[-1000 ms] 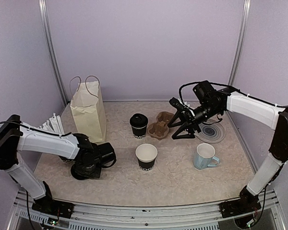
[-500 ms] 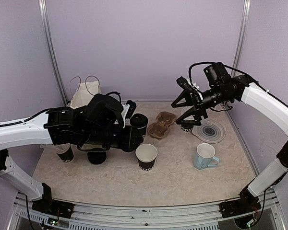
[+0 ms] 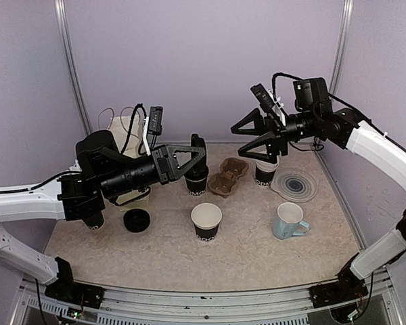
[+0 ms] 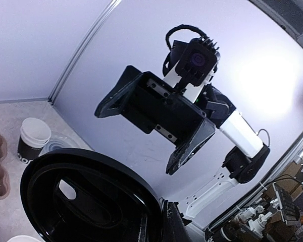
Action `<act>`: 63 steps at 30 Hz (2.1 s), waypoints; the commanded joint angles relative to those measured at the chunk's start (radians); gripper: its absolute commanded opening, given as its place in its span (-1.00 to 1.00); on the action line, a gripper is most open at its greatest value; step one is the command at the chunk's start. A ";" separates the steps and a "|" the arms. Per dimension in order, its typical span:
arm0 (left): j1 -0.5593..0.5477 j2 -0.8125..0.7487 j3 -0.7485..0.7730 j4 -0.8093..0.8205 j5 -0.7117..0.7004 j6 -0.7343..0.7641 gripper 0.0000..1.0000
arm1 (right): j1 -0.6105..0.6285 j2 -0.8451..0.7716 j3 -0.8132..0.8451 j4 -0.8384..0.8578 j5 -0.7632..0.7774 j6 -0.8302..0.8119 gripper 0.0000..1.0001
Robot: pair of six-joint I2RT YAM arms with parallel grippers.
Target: Pack the takeout coffee
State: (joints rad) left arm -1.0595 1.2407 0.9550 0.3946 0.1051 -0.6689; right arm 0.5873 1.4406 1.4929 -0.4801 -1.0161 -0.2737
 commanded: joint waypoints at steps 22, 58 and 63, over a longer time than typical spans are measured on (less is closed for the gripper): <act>0.014 0.009 -0.068 0.363 0.089 -0.086 -0.99 | 0.235 0.144 0.217 0.027 0.111 0.048 0.99; -0.104 -0.046 -0.041 -0.621 -0.577 -0.130 0.15 | 0.022 0.057 0.005 -0.168 0.198 -0.152 0.37; -0.074 0.117 -0.032 -0.806 -0.618 -0.163 0.06 | 0.020 0.036 -0.011 -0.278 0.270 -0.266 0.39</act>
State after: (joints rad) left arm -1.1542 1.2453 0.9127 -0.1230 -0.3946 -0.7849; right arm 0.6003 1.5288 1.4929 -0.6254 -0.8040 -0.3988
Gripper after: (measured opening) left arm 0.542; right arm 0.704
